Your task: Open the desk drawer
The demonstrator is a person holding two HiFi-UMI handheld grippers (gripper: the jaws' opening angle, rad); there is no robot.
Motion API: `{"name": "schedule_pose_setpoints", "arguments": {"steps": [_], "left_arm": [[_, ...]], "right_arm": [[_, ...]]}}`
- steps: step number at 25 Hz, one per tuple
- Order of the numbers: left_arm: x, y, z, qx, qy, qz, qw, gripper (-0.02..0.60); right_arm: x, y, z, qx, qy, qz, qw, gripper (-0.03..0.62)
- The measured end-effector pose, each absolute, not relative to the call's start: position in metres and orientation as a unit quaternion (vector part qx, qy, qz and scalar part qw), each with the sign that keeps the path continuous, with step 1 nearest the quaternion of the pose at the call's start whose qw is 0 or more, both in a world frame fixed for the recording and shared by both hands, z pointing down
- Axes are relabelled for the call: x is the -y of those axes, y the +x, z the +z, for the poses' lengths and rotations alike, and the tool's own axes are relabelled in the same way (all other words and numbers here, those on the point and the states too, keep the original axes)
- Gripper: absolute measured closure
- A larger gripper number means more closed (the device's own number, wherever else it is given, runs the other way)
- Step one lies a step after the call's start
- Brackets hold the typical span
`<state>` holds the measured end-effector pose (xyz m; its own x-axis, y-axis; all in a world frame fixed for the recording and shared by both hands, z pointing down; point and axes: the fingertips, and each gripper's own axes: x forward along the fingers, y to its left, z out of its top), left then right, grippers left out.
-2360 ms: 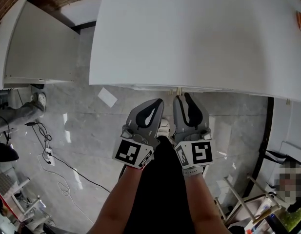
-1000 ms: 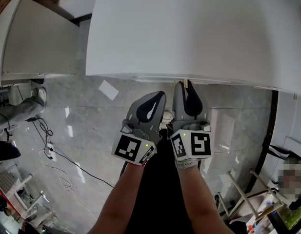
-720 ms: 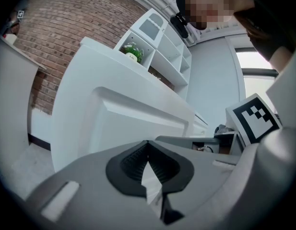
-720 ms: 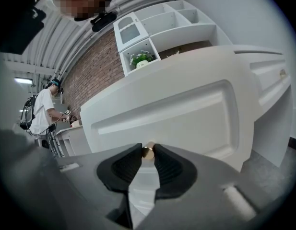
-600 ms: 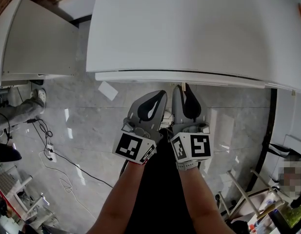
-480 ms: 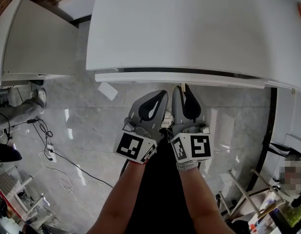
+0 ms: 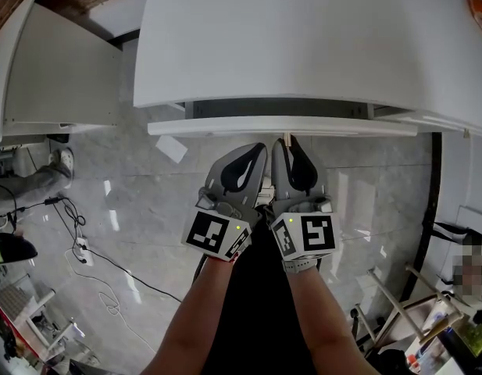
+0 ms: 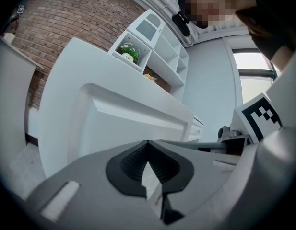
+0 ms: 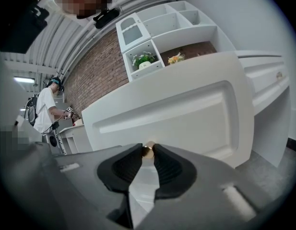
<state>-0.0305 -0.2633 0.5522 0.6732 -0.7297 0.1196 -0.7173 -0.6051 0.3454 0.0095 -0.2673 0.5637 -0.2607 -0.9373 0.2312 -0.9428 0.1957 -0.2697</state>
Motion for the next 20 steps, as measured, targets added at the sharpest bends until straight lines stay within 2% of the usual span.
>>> {"name": "schedule_pose_setpoints", "arguments": {"steps": [20], "left_arm": [[0.234, -0.026, 0.551, 0.384, 0.906, -0.007, 0.179, 0.578]], "right_arm": [[0.223, 0.007, 0.563, 0.773, 0.607, 0.181, 0.014, 0.52]]}}
